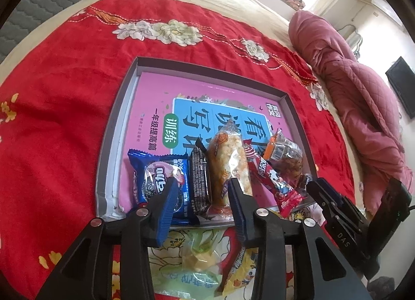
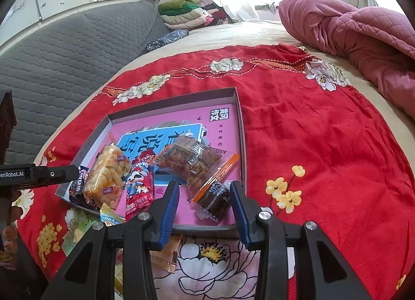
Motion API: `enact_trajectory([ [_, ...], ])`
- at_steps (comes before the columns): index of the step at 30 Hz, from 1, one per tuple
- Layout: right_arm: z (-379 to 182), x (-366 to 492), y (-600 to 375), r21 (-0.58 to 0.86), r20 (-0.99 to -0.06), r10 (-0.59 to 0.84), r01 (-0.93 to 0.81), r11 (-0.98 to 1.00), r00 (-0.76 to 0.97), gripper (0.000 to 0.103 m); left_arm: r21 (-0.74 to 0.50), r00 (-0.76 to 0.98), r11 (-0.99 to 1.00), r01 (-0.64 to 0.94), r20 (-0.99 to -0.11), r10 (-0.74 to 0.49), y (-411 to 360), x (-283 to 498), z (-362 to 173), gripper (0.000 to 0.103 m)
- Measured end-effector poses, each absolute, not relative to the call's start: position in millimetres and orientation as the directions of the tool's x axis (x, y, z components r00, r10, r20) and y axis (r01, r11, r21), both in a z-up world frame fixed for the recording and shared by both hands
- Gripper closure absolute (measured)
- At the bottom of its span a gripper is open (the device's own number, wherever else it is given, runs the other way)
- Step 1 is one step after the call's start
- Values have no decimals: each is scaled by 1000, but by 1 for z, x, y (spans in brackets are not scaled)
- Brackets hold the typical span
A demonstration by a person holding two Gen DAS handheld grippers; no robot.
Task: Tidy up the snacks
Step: 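Lower both snacks into the tray and open both grippers, then withdraw both grippers from the tray toward the remaining snacks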
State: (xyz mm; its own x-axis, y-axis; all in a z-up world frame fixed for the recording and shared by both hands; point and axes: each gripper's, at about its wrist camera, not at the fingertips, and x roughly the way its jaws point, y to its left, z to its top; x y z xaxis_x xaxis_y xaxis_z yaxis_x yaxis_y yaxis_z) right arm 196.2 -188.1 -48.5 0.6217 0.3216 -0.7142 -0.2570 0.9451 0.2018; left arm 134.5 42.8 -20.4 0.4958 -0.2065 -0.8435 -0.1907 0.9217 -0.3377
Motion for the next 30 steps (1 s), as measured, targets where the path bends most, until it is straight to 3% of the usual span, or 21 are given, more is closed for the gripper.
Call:
enact_trajectory([
  [6, -43, 193, -189, 226, -696, 348, -268, 937, 629, 57, -336, 501, 924, -181, -840, -207, 43, 130, -13, 55],
  [30, -27, 160, -176, 226, -670, 427, -381, 897, 607, 54, -313, 498, 944, -107, -838, -221, 27, 114, 4, 43],
])
